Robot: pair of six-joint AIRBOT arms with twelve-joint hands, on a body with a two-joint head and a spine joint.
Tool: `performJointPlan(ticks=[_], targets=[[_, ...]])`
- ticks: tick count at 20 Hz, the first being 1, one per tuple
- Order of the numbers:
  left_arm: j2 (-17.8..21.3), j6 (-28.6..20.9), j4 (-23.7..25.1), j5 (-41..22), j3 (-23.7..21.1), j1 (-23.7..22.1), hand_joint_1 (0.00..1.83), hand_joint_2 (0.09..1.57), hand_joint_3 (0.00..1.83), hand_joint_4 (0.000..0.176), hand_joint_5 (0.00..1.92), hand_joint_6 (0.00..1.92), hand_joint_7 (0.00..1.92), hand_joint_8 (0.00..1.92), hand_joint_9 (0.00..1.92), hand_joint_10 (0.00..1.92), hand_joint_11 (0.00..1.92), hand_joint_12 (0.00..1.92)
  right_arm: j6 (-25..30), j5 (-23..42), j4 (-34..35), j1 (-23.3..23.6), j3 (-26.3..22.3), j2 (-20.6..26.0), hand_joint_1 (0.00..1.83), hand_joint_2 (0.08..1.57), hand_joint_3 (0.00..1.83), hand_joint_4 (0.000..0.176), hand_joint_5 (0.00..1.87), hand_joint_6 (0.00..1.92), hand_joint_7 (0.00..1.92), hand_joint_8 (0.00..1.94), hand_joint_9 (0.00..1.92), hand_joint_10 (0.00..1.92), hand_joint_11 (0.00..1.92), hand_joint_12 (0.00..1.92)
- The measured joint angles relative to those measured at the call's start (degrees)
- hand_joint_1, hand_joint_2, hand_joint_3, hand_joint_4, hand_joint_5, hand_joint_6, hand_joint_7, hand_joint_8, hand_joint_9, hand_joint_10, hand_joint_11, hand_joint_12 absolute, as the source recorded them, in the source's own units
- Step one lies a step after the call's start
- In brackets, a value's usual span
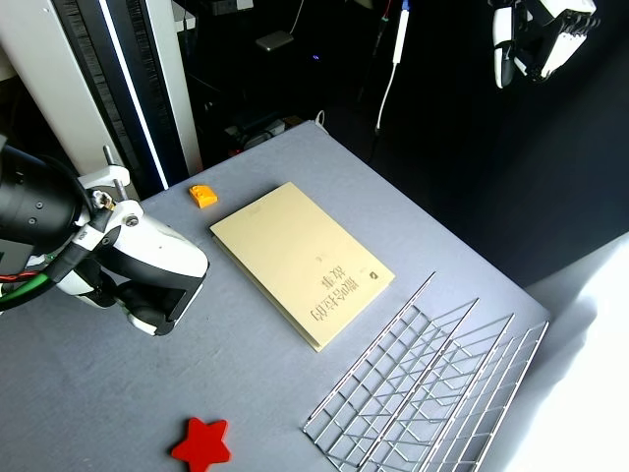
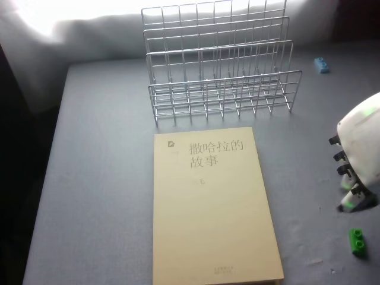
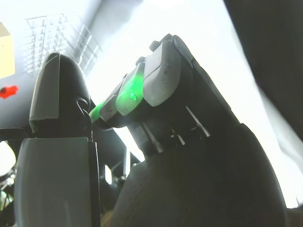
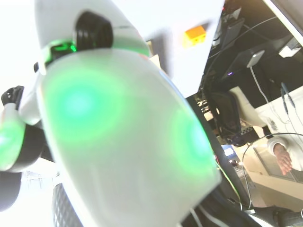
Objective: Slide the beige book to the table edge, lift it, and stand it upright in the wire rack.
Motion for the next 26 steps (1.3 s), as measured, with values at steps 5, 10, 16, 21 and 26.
performJointPlan(ticks=[5, 10, 16, 21, 26], targets=[[0.02, 0.02, 1.49, 4.94, -1.05, -0.04, 0.34, 1.07, 0.0, 0.0, 0.2, 0.0, 0.18, 0.0, 0.14, 0.0, 0.0, 0.26, -0.02, 0.31, 0.37, 0.02, 0.61, -0.17, 0.19, 0.98, 0.0, 0.0, 0.28, 0.0, 0.3, 0.0, 0.29, 0.0, 0.0, 0.72], [0.0, -0.17, 0.5, 14.23, -1.51, 0.61, 0.36, 1.08, 0.0, 0.0, 0.22, 0.01, 0.21, 0.01, 0.18, 0.01, 0.0, 0.33, -0.04, 0.39, 0.11, 0.11, 1.75, -0.94, 0.2, 0.97, 0.0, 0.0, 0.26, 0.0, 0.27, 0.0, 0.25, 0.0, 0.0, 0.66], [-0.61, 8.31, -18.21, 25.18, -4.11, 2.73, 0.35, 1.07, 0.0, 0.0, 0.17, 0.0, 0.18, 0.0, 0.14, 0.0, 0.0, 0.17, 1.31, -0.87, 0.31, -0.22, 4.52, -5.33, 0.24, 0.97, 0.0, 0.0, 0.24, 0.0, 0.24, 0.0, 0.23, 0.0, 0.0, 0.61], [-0.7, 24.57, -45.83, 26.73, -6.99, 3.93, 0.41, 1.03, 0.0, 0.0, 0.16, 0.0, 0.15, 0.0, 0.11, 0.0, 0.0, 0.15, 2.45, -2.47, 0.2, -2.1, 6.51, -8.17, 0.18, 0.99, 0.0, 0.0, 0.26, 0.0, 0.27, 0.0, 0.25, 0.0, 0.0, 0.64], [-0.7, 29.44, -56.78, 26.67, -8.83, 4.61, 0.51, 0.98, 0.0, 0.0, 0.07, 0.0, 0.08, 0.0, 0.05, 0.0, 0.0, 0.06, 2.82, -3.45, -0.74, -3.61, 7.65, -10.38, 0.17, 0.99, 0.0, 0.0, 0.26, 0.0, 0.28, 0.0, 0.27, 0.0, 0.0, 0.66]])
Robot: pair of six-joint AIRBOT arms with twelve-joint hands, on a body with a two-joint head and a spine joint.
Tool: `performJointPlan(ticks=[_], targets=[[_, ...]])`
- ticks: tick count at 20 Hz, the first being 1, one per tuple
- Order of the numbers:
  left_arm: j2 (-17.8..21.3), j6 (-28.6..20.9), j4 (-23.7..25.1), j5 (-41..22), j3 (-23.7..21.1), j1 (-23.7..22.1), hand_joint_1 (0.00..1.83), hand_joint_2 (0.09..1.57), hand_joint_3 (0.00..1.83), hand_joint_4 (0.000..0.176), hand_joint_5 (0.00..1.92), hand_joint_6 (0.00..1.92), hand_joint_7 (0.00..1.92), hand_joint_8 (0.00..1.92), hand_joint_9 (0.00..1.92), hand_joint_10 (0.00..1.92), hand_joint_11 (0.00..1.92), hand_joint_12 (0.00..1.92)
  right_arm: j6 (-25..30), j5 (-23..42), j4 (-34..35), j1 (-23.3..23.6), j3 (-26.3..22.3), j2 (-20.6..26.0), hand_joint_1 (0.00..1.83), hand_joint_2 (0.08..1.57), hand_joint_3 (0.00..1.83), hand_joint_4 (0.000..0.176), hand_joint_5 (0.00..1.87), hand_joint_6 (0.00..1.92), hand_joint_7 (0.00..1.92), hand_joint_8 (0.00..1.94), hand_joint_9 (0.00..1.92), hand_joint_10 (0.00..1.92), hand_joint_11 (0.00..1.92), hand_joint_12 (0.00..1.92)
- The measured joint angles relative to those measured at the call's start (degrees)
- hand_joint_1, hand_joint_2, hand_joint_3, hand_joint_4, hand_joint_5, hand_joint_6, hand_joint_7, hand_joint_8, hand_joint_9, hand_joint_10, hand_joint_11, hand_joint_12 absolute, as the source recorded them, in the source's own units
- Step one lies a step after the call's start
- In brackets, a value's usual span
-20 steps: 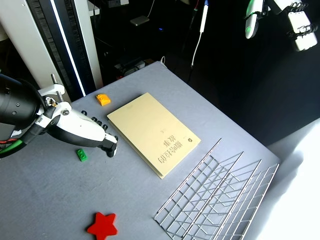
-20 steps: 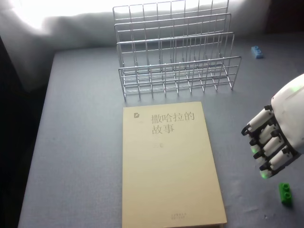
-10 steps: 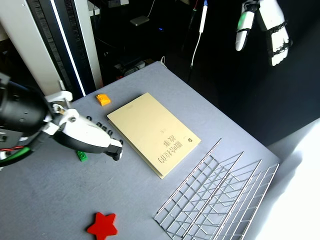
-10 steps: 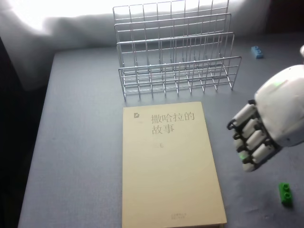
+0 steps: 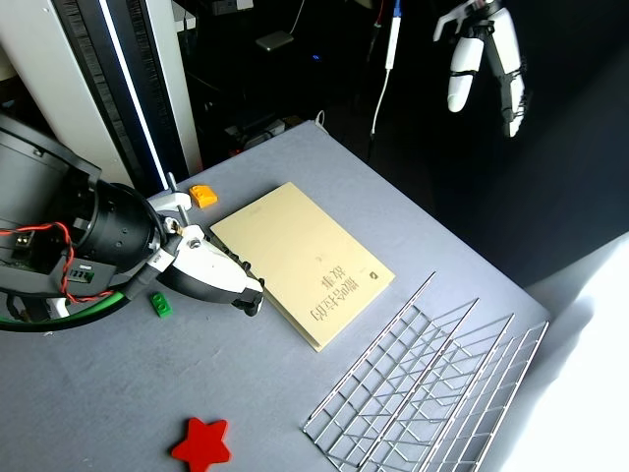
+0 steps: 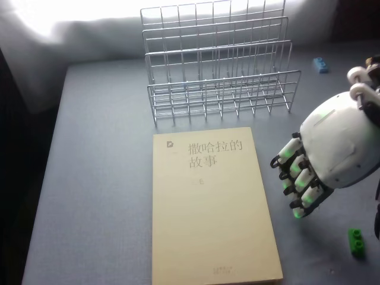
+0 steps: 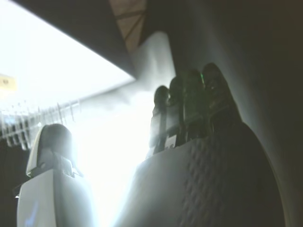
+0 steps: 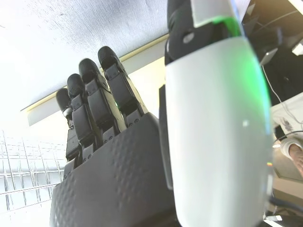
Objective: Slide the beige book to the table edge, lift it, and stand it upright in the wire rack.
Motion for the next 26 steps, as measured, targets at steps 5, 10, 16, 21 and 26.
performJointPlan(ticks=[5, 10, 16, 21, 26], targets=[[-0.15, -1.03, -2.21, -0.11, -1.27, 0.63, 0.82, 1.01, 0.0, 0.0, 0.03, 0.0, 0.04, 0.0, 0.01, 0.0, 0.01, 0.12, 1.44, -1.38, -0.04, -0.24, 0.35, -3.17, 0.2, 0.99, 0.0, 0.0, 0.22, 0.0, 0.25, 0.0, 0.24, 0.0, 0.0, 0.63], [-0.79, -12.94, -1.75, 0.81, -3.21, 0.94, 1.08, 1.07, 0.01, 0.0, 0.02, 0.0, 0.0, 0.0, 0.0, 0.0, 0.0, 0.18, 1.81, -2.6, -0.11, -0.24, 0.94, -5.97, 0.2, 0.98, 0.0, 0.0, 0.26, 0.0, 0.29, 0.0, 0.27, 0.0, 0.0, 0.67], [-0.85, -15.15, -1.79, 2.01, -2.32, 1.01, 1.06, 1.1, 0.0, 0.0, 0.0, 0.0, 0.0, 0.0, 0.0, 0.0, 0.0, 0.0, 3.15, -3.91, -0.02, -0.46, 1.64, -9.25, 0.16, 1.01, 0.01, 0.0, 0.27, 0.0, 0.28, 0.0, 0.26, 0.0, 0.0, 0.64], [-0.85, -16.06, -2.16, 2.01, -1.53, 1.11, 1.08, 1.1, 0.0, 0.0, 0.0, 0.0, 0.0, 0.0, 0.0, 0.0, 0.0, 0.0, 3.43, -4.9, -0.28, -0.46, 2.56, -11.21, 0.13, 1.02, 0.0, 0.0, 0.28, 0.0, 0.28, 0.0, 0.26, 0.0, 0.0, 0.65], [-0.85, -16.24, -2.19, 1.99, -1.51, 1.22, 1.16, 1.16, 0.02, 0.0, 0.04, 0.01, 0.01, 0.0, 0.01, 0.0, 0.01, 0.0, 5.49, -5.84, -0.22, -0.39, 2.82, -12.83, 0.15, 1.02, 0.0, 0.0, 0.27, 0.0, 0.28, 0.0, 0.26, 0.0, 0.0, 0.64]])
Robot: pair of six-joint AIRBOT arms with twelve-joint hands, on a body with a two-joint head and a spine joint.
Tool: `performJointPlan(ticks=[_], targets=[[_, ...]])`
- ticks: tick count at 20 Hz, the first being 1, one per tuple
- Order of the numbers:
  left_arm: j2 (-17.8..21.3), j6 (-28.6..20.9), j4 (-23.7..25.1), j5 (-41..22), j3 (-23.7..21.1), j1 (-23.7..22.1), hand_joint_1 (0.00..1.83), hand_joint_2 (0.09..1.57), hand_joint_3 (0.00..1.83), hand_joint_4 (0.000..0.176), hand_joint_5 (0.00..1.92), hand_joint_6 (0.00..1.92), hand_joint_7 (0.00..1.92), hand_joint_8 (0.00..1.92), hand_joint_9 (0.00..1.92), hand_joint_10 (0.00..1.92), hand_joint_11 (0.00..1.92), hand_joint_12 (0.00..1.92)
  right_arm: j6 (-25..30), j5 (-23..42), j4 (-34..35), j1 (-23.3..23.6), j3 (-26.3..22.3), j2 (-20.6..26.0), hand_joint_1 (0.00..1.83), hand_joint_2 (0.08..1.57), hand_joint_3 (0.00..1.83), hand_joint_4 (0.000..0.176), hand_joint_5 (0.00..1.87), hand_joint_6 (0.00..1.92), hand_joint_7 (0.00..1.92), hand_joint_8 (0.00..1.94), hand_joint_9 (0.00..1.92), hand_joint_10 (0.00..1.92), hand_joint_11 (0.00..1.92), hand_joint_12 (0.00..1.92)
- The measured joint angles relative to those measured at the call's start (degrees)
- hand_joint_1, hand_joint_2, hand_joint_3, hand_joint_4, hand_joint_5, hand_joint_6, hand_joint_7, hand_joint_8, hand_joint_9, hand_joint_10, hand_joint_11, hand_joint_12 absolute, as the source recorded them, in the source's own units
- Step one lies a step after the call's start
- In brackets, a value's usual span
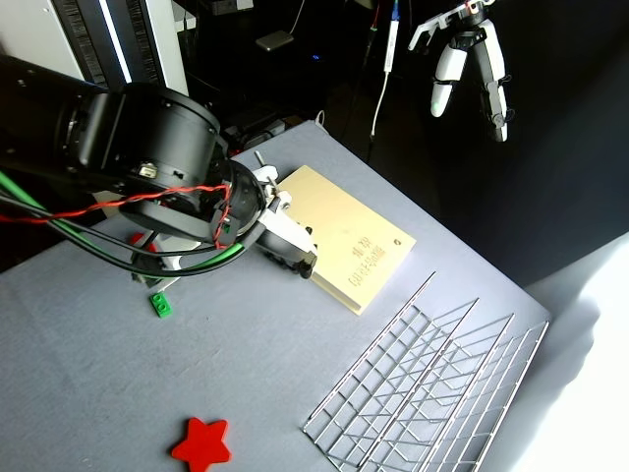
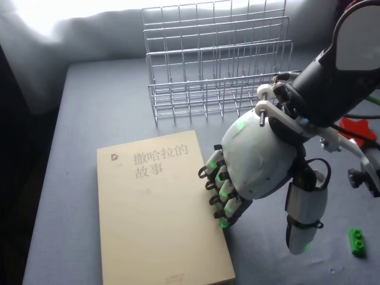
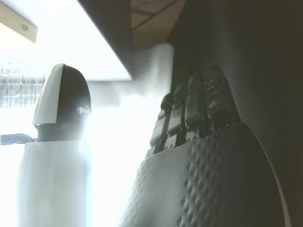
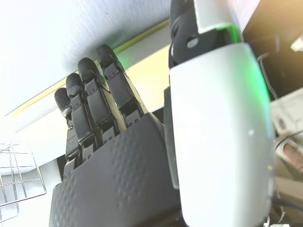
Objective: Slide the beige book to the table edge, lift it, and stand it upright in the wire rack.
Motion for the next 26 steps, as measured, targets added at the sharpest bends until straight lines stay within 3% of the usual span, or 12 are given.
performJointPlan(ticks=[1, 9, 18, 23, 26], targets=[[0.0, 0.0, 0.13, 0.02, -0.02, 0.0, 1.25, 1.17, 0.02, 0.0, 0.05, 0.01, 0.02, 0.01, 0.02, 0.01, 0.03, 0.01, 0.02, 0.66, 0.0, 0.24, 0.0, -0.11, 0.18, 1.02, 0.0, 0.0, 0.27, 0.0, 0.28, 0.0, 0.26, 0.0, 0.0, 0.63], [0.0, -0.07, 0.17, 0.33, 0.24, 0.0, 1.24, 1.21, 0.01, 0.0, 0.04, 0.0, 0.02, 0.0, 0.0, 0.0, 0.0, 0.0, 0.48, 2.19, -0.11, 1.25, -1.01, -1.46, 0.15, 1.02, 0.0, 0.0, 0.25, 0.0, 0.25, 0.0, 0.24, 0.0, 0.0, 0.57], [0.0, -3.1, -0.31, 1.68, 0.5, -0.2, 1.29, 1.16, 0.0, 0.0, 0.06, 0.0, 0.05, 0.0, 0.04, 0.0, 0.03, 0.02, 1.88, -0.17, -0.09, 1.25, -1.11, -4.63, 0.19, 1.0, 0.0, 0.0, 0.29, 0.0, 0.29, 0.0, 0.28, 0.01, 0.0, 0.69], [0.0, -7.74, -0.26, 2.54, 0.39, -0.17, 1.27, 1.18, 0.0, 0.0, 0.04, 0.0, 0.05, 0.0, 0.04, 0.0, 0.01, 0.01, 3.23, -0.15, -0.04, 1.25, -1.22, -5.49, 0.2, 0.99, 0.0, 0.0, 0.28, 0.0, 0.29, 0.0, 0.28, 0.0, 0.0, 0.66], [0.02, -13.62, -0.15, 3.23, -0.09, -0.26, 1.32, 1.15, 0.0, 0.0, 0.07, 0.01, 0.09, 0.01, 0.07, 0.01, 0.03, 0.03, 3.85, -0.22, -0.15, 1.25, -1.51, -5.77, 0.2, 1.0, 0.0, 0.0, 0.28, 0.0, 0.27, 0.0, 0.26, 0.0, 0.0, 0.69]])
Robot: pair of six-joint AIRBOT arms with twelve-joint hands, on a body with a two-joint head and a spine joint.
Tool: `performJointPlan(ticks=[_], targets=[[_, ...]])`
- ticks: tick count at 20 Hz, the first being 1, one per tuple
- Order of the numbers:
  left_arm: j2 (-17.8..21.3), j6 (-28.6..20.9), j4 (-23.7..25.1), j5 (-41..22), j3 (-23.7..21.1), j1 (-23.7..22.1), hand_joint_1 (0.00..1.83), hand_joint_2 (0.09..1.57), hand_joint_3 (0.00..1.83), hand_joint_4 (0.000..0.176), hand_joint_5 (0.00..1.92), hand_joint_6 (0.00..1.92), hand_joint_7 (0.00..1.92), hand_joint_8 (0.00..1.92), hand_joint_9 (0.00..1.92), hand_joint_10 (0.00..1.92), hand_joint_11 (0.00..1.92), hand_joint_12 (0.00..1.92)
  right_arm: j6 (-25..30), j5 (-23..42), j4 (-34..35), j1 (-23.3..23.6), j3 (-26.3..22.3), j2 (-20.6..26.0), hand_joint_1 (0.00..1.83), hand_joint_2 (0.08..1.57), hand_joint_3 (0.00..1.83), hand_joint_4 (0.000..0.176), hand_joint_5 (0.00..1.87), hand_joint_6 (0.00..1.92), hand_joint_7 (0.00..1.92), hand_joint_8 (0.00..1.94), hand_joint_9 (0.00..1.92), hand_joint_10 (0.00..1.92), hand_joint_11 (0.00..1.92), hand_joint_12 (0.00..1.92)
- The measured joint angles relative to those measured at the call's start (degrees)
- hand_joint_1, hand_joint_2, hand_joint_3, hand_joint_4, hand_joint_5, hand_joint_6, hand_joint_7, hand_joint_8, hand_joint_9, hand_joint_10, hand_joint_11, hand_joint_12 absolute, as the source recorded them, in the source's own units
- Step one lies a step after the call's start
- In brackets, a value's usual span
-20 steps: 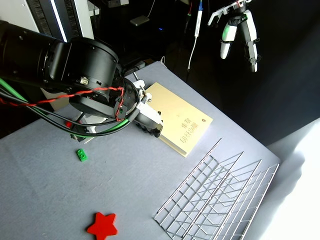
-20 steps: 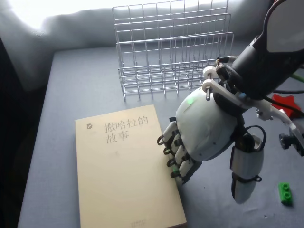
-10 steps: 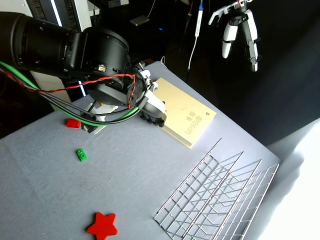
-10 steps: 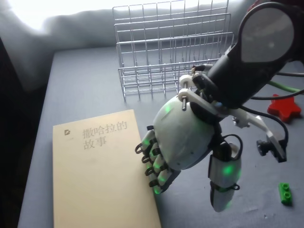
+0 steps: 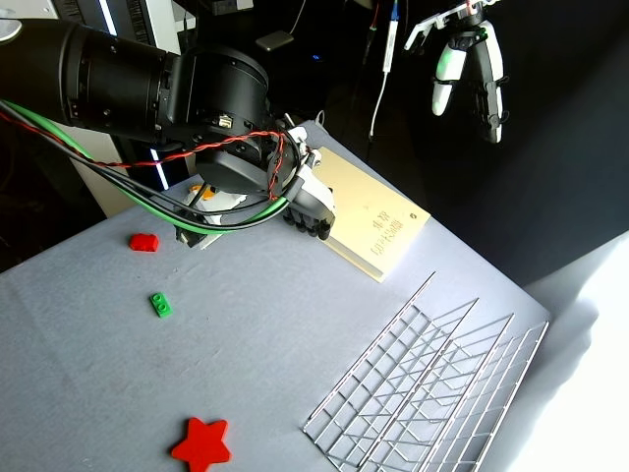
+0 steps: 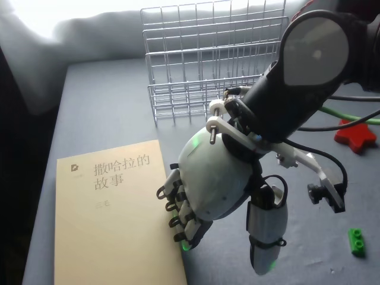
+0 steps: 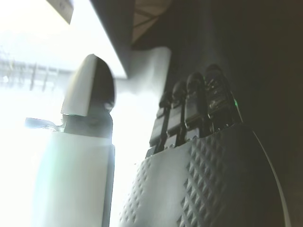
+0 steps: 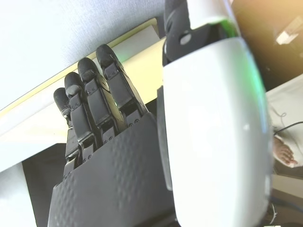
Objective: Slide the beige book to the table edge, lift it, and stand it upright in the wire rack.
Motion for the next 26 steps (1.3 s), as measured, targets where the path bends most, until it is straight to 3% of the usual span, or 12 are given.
performJointPlan(ticks=[6, 9, 12, 14, 18, 21, 26], targets=[[0.0, -1.79, 0.98, 2.36, -1.33, -0.26, 1.31, 1.17, 0.0, 0.0, 0.04, 0.0, 0.07, 0.0, 0.04, 0.0, 0.0, 0.0, 0.07, -1.16, 0.02, 0.2, -0.09, -1.88, 0.23, 0.99, 0.0, 0.0, 0.28, 0.0, 0.27, 0.0, 0.25, 0.0, 0.0, 0.68], [-0.04, -5.51, 4.5, 1.86, -1.22, -0.26, 1.28, 1.18, 0.0, 0.0, 0.05, 0.0, 0.05, 0.0, 0.02, 0.0, 0.01, 0.0, 0.66, -1.51, 0.22, 0.74, -0.09, -2.54, 0.2, 1.0, 0.0, 0.0, 0.27, 0.0, 0.29, 0.0, 0.27, 0.0, 0.0, 0.68], [-1.11, -7.21, 4.7, 2.67, -0.13, -0.26, 1.25, 1.18, 0.0, 0.0, 0.06, 0.01, 0.04, 0.0, 0.02, 0.0, 0.01, 0.01, 1.27, -1.62, 0.11, 0.76, -0.09, -3.06, 0.18, 1.01, 0.0, 0.0, 0.28, 0.0, 0.28, 0.0, 0.26, 0.0, 0.0, 0.66], [-1.42, -10.99, 4.83, 4.0, 0.37, -0.26, 1.33, 1.16, 0.0, 0.0, 0.06, 0.0, 0.06, 0.01, 0.03, 0.01, 0.02, 0.01, 1.9, -1.77, 0.15, 0.76, -0.44, -3.17, 0.18, 1.01, 0.0, 0.0, 0.26, 0.0, 0.27, 0.0, 0.25, 0.0, 0.0, 0.6], [-1.42, -13.11, 5.07, 5.25, 0.66, -0.26, 1.29, 1.17, 0.0, 0.0, 0.07, 0.01, 0.07, 0.01, 0.03, 0.0, 0.01, 0.01, 2.82, -1.92, 0.07, 0.76, -1.07, -3.69, 0.18, 1.0, 0.0, 0.0, 0.28, 0.0, 0.28, 0.0, 0.26, 0.0, 0.0, 0.62], [-1.92, -14.51, 5.09, 7.08, 1.16, -0.59, 1.36, 1.16, 0.0, 0.0, 0.11, 0.01, 0.08, 0.01, 0.06, 0.01, 0.02, 0.02, 3.93, -2.03, 0.2, 0.76, -1.66, -4.04, 0.2, 1.01, 0.0, 0.0, 0.29, 0.0, 0.3, 0.0, 0.29, 0.0, 0.0, 0.71], [-2.71, -19.1, 5.11, 9.51, 2.21, -0.81, 1.33, 1.14, 0.0, 0.0, 0.08, 0.0, 0.08, 0.0, 0.06, 0.0, 0.03, 0.04, 4.15, -2.05, 0.15, 0.76, -1.88, -4.76, 0.21, 1.01, 0.0, 0.0, 0.27, 0.0, 0.27, 0.0, 0.26, 0.0, 0.0, 0.62]])
